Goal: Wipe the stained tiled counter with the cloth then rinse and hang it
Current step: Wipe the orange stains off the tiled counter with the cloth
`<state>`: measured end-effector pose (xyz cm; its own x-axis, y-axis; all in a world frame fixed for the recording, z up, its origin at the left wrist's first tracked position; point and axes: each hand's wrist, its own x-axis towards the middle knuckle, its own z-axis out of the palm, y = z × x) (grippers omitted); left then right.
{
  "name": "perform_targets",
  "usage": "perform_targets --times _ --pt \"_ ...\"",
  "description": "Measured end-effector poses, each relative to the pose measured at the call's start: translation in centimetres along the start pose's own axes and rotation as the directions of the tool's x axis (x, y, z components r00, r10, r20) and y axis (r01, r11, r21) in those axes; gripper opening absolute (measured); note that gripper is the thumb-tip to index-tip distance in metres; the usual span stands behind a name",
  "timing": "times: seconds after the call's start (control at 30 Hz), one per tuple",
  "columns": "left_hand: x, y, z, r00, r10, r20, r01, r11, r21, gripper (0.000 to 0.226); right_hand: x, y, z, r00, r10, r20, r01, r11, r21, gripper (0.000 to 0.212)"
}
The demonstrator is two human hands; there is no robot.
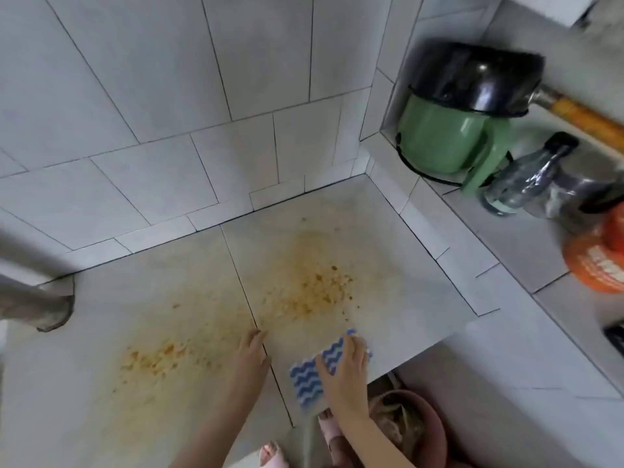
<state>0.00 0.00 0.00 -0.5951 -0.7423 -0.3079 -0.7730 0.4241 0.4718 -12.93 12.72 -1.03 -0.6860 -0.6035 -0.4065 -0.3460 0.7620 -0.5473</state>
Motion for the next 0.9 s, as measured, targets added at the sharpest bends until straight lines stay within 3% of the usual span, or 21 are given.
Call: perform_targets --times 0.13,0.3,0.5,0.67,0.9 --pt "-0.4 0.1 1.6 0.998 0.028 -0.049 -0.031 0.998 -0.061 0.046 -0.3 -1.1 2.1 0.997 0.058 -0.041 -0.059 0.998 -0.031 0.1" --pt "-0.7 0.0 3.7 0.984 0.147 -0.104 -0.152 0.987 -0.048 0.047 0.9 3.7 3.2 0.998 -0.055 0.0 0.054 0.98 -0.189 0.097" --pt "-1.6 0.0 3.8 0.972 0.202 -0.117 -0.2 0.979 0.024 0.057 5.5 7.2 -3.7 0.997 -0.045 0.063 0.063 0.94 -0.336 0.111" --pt "-1.7 1.0 4.8 0.967 0.199 -0.158 -0.2 0.98 0.011 0.058 9.8 9.4 -9.0 0.976 -0.038 0.213 0.106 0.941 -0.32 0.104" --pt "-2.5 1.4 6.2 0.976 0.152 -0.157 -0.15 0.988 0.029 0.059 12.8 13.5 -14.4 0.958 -0.069 0.279 0.156 0.94 -0.303 0.108"
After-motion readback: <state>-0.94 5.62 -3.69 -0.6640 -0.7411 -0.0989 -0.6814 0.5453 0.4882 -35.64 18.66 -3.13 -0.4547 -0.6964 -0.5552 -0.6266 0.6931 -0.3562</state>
